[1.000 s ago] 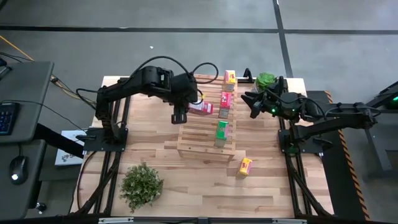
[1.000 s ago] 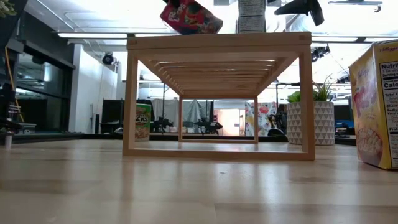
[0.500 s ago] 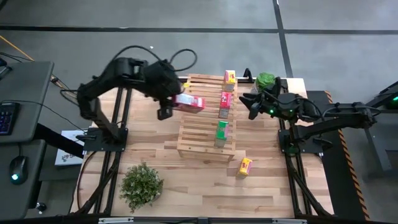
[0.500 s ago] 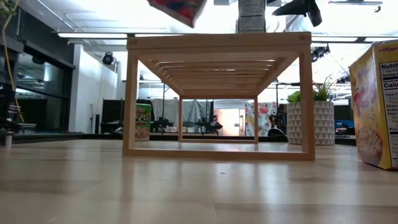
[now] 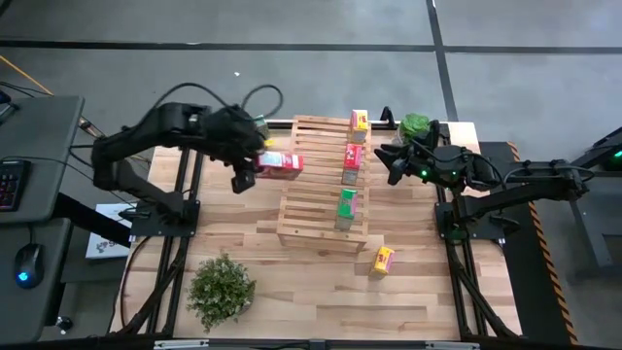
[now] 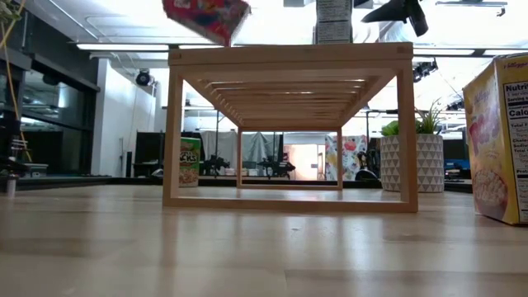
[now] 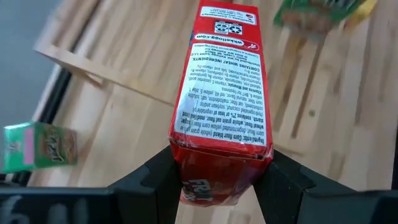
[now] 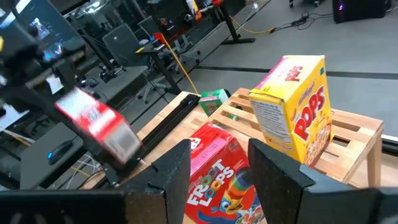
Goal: Stack cereal on shelf
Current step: Put the red cereal box on the shelf aligned with other red cereal box
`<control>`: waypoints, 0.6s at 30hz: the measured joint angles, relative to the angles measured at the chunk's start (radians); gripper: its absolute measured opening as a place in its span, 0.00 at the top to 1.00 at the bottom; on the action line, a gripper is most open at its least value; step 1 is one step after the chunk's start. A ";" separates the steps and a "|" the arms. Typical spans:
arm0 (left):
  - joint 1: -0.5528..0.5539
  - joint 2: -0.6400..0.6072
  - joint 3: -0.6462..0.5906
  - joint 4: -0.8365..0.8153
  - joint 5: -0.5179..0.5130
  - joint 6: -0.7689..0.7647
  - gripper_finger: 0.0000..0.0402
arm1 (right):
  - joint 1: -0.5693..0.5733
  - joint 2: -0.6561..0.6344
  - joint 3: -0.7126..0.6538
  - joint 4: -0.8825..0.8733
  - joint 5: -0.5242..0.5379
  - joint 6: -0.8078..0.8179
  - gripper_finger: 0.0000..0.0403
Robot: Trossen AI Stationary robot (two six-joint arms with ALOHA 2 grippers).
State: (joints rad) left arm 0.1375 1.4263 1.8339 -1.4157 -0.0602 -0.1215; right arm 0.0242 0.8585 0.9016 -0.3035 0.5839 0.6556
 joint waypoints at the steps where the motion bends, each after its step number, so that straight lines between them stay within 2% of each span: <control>1: 0.000 0.022 0.011 -0.018 0.008 0.003 0.60 | 0.000 0.000 0.000 0.000 0.006 0.000 0.62; 8: -0.001 0.151 0.085 -0.158 0.023 0.080 0.60 | 0.000 0.000 0.000 -0.003 0.008 0.000 0.62; 18: -0.011 0.239 0.132 -0.155 -0.003 0.166 0.60 | 0.000 0.000 0.000 -0.003 0.008 0.002 0.62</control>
State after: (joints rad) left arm 0.1261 1.6650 1.9663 -1.5707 -0.0631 0.0447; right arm 0.0242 0.8585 0.9016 -0.3065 0.5915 0.6575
